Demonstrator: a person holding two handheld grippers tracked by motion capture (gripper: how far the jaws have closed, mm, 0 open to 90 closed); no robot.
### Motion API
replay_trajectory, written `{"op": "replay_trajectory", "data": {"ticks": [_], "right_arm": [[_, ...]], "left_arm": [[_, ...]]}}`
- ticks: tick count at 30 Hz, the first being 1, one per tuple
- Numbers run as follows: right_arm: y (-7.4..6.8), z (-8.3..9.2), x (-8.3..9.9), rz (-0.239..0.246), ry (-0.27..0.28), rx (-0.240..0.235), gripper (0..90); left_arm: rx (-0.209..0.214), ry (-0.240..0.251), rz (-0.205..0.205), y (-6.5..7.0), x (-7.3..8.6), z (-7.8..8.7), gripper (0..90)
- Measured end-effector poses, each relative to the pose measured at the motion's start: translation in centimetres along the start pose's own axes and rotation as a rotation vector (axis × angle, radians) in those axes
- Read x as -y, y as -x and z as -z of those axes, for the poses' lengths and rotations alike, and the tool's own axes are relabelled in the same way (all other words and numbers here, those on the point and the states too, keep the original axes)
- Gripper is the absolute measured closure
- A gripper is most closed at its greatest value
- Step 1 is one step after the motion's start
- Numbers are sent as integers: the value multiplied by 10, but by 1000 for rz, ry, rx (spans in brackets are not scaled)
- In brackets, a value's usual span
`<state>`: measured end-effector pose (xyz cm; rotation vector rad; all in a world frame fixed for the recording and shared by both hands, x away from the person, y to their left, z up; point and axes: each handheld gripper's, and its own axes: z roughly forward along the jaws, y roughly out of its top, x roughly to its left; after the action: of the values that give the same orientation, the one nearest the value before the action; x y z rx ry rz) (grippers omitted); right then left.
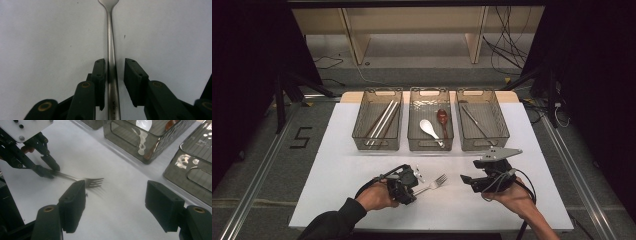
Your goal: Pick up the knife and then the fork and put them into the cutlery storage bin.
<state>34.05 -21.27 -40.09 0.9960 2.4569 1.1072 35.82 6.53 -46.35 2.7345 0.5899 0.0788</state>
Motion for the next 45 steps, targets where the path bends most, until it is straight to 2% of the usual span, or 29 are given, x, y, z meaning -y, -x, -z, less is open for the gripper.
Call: {"op": "replay_trajectory", "data": {"ticks": [4,9,17,21,22,35,42,45], "right_arm": [[-1,-2,0,6,-7,-1,338],[-2,-3,-1,10,-9,-5,339],[-2,-3,-1,12,-7,-4,340],[-2,-3,-1,12,-7,-3,343],[-2,-3,-1,14,-7,-4,343],[-2,-4,-1,14,-11,-6,344],[-4,-5,-1,23,-7,-19,344],[-7,-5,-2,41,4,-35,344]], "left_arm": [[-1,-3,-11,0,-1,-1,771],[-6,-8,-15,1,-2,0,792],[-17,-9,-60,3,-2,0,813],[-2,-4,-52,0,-1,0,813],[-5,-9,-61,0,-1,1,813],[5,-5,-47,-1,-1,8,813],[25,8,-41,-1,-1,14,813],[39,20,-43,0,-2,19,813]]}}
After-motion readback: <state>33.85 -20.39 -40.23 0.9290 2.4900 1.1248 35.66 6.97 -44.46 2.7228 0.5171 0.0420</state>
